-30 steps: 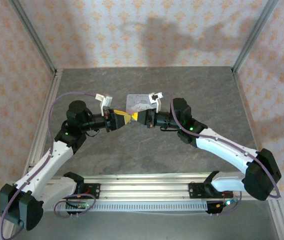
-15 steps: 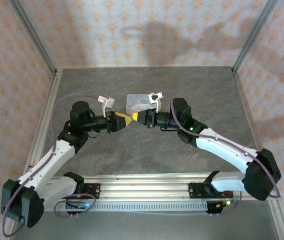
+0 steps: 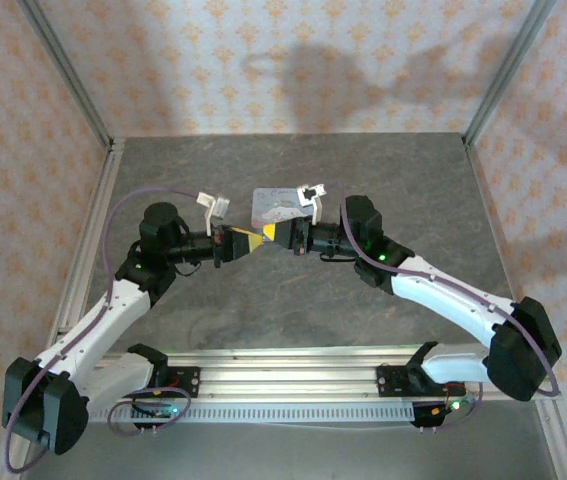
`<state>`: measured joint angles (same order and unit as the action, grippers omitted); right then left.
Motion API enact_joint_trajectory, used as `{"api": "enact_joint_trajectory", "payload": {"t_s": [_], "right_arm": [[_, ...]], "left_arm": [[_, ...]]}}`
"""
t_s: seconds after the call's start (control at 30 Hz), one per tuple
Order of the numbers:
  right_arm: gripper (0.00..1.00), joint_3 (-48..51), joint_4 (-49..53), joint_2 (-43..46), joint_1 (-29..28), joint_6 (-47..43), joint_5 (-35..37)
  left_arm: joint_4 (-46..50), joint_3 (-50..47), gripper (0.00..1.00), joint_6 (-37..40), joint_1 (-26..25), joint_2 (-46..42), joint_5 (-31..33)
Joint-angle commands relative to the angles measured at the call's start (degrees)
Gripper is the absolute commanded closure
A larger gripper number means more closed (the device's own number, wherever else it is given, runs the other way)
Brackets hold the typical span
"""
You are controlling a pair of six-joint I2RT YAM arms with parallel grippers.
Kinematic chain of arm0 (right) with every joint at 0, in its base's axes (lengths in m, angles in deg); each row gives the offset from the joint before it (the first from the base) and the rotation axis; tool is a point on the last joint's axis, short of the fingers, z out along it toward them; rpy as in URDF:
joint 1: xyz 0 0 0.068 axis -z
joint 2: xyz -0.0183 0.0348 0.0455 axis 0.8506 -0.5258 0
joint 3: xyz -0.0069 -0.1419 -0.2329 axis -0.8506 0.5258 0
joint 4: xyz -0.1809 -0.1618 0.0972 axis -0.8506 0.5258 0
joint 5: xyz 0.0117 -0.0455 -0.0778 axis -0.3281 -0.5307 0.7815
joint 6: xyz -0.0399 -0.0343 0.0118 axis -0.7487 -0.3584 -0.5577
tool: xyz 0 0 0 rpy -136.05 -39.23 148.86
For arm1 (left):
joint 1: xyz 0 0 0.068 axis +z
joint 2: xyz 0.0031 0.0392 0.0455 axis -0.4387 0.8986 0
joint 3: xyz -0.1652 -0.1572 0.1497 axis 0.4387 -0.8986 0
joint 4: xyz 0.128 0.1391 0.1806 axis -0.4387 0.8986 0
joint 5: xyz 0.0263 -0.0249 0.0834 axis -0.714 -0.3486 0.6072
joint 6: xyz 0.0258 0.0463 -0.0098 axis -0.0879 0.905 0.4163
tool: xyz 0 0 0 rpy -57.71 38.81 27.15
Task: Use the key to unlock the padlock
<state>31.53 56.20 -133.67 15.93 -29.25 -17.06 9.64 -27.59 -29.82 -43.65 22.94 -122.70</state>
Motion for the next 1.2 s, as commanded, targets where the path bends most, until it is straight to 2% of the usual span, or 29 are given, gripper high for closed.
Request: {"api": "enact_joint_trajectory", "payload": {"t_s": [0.0,0.43,0.57,0.77,0.97,1.17], "right_arm": [[1.00,-0.9,-2.9,1.4,-0.3,-0.2,0.5],[1.00,0.8,-2.7,2.0,-0.3,0.7,4.2],[1.00,1.5,-4.4,2.0,-0.3,1.6,4.9],[1.00,1.6,-5.5,1.5,-0.4,2.3,4.5],[1.00,1.6,-6.6,0.8,-0.4,2.9,3.4],[1.00,1.8,-7.3,0.3,-0.4,3.3,1.7]], "left_arm": [[-0.1,-0.4,1.00,0.9,-0.3,-1.0,-0.6],[1.8,-0.2,1.00,0.6,-0.3,-1.4,2.7],[1.4,-0.4,0.83,0.4,-0.2,-1.4,2.5],[1.2,-0.4,0.81,0.6,-0.2,-1.6,1.9],[0.5,-0.5,0.68,0.4,-0.3,-1.7,1.5],[-2.6,-0.5,0.67,-1.6,-0.3,-1.5,1.8]]}}
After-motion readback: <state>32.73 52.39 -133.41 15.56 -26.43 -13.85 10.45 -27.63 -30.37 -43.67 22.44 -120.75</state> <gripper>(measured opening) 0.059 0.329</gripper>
